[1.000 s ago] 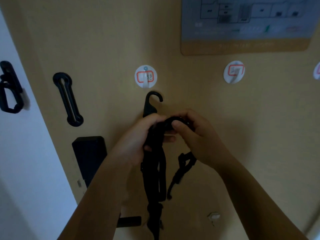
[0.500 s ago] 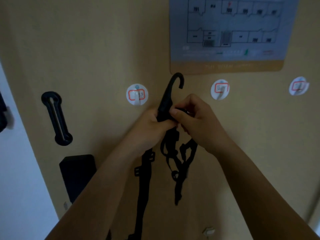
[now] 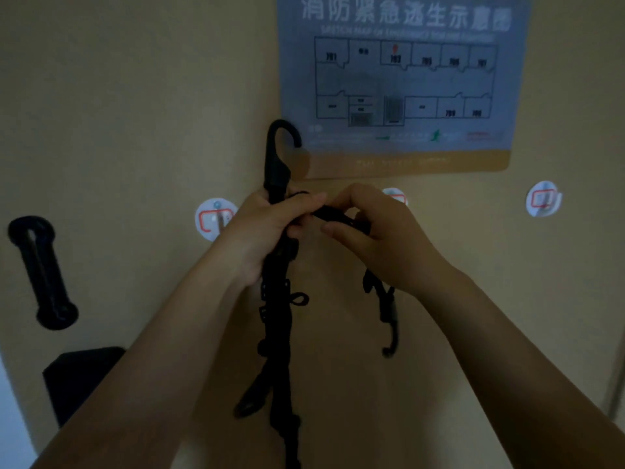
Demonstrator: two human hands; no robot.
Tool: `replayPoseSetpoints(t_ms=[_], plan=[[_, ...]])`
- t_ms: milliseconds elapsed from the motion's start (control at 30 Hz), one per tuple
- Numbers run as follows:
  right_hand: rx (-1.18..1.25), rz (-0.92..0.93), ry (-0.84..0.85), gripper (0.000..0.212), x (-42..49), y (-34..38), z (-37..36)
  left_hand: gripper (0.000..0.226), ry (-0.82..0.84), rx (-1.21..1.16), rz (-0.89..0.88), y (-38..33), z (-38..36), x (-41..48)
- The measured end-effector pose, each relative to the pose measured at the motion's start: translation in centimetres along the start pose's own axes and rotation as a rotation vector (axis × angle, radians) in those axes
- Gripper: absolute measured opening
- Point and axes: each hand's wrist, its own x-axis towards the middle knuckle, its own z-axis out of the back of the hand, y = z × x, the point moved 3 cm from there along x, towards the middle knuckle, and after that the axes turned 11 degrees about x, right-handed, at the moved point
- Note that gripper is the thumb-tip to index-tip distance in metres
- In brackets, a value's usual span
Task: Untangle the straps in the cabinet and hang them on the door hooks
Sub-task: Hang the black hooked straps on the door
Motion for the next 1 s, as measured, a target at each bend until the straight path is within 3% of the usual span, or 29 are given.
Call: replayPoseSetpoints(t_ms=[167,333,633,1000], plan=[[0.028,0.072,-0.007,0.013,1.0,-1.6,3.1,0.012,-0.09,0.059,-0.065,-1.9,-2.6,1.4],[0.166,-0.021,-0.042,0.008,2.6,-2.5,6.7,0.018,-0.115,0.125,-0.242,-4.7,-5.1,2.7],[-0.035,0.027,-0.052,0.022,9.7,-2.2,11.3,0.01,-0.277,0.238,-0.401,-10.0,-6.4,5.8],[0.064,0.247,-0.147,0.01,19.1,0.8,17.8,0.014,-0.226,0.131,-0.509,-20.8,-5.2,12.0]])
